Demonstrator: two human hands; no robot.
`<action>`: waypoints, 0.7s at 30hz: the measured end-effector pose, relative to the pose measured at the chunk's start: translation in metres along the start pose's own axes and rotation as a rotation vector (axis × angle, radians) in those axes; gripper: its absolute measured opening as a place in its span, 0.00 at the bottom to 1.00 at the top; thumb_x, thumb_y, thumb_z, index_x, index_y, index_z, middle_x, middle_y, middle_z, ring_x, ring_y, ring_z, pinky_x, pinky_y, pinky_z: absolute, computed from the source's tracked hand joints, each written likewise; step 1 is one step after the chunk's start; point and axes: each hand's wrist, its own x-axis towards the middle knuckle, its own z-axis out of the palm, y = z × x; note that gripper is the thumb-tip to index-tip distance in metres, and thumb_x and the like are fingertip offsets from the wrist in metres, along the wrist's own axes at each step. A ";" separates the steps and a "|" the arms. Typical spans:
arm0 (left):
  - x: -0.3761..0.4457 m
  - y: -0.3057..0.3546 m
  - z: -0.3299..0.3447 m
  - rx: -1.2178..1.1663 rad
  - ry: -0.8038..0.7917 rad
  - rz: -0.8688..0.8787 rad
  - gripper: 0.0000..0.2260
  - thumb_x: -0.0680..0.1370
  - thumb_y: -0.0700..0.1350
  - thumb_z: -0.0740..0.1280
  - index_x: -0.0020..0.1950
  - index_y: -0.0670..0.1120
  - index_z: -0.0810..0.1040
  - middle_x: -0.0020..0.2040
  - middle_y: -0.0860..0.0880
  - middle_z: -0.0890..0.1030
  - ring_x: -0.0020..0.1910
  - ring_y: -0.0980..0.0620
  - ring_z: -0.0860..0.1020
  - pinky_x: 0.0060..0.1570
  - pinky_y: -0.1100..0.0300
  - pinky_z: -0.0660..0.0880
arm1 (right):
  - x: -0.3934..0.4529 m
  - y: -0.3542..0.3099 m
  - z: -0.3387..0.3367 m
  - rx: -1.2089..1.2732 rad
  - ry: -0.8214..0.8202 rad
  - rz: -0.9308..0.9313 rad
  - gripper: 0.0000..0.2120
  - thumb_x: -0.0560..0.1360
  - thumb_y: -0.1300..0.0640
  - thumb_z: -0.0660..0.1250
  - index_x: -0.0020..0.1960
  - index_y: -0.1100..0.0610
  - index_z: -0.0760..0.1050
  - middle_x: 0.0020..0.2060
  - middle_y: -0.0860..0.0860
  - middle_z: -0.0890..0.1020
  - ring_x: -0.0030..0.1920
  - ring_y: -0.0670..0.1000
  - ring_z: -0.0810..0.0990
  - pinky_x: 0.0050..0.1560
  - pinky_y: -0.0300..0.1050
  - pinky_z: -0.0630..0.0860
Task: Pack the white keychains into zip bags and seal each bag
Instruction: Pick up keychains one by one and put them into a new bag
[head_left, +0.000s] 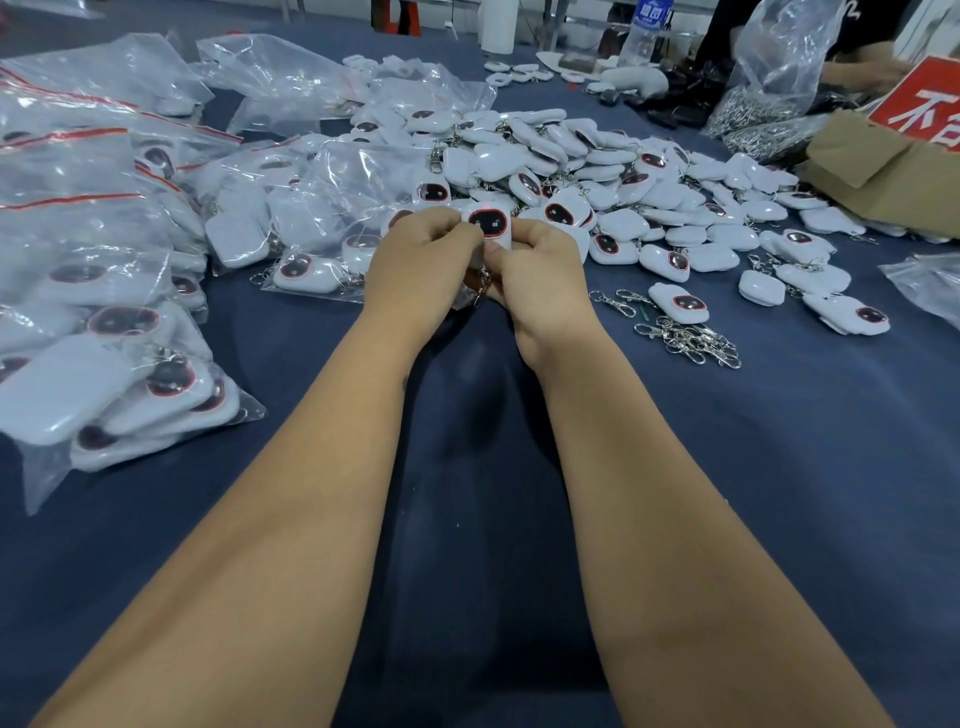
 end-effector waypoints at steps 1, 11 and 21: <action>0.001 -0.001 0.000 0.025 0.001 0.002 0.15 0.72 0.43 0.64 0.26 0.50 0.67 0.24 0.56 0.69 0.23 0.54 0.68 0.29 0.61 0.66 | -0.001 0.000 0.000 0.005 0.005 -0.001 0.09 0.79 0.69 0.62 0.58 0.66 0.76 0.48 0.63 0.84 0.53 0.64 0.83 0.58 0.64 0.78; 0.001 -0.001 0.000 0.088 -0.004 0.022 0.08 0.72 0.45 0.65 0.34 0.43 0.75 0.27 0.55 0.72 0.23 0.57 0.70 0.25 0.66 0.65 | -0.004 -0.006 0.000 0.126 -0.020 0.016 0.07 0.76 0.67 0.62 0.44 0.56 0.74 0.42 0.57 0.80 0.44 0.56 0.78 0.58 0.65 0.76; -0.002 0.001 -0.001 0.077 -0.026 0.020 0.09 0.72 0.47 0.65 0.31 0.50 0.72 0.29 0.54 0.72 0.28 0.55 0.69 0.35 0.58 0.67 | -0.006 -0.008 -0.001 0.152 -0.031 0.025 0.07 0.78 0.68 0.60 0.46 0.57 0.73 0.38 0.58 0.80 0.41 0.55 0.78 0.52 0.61 0.79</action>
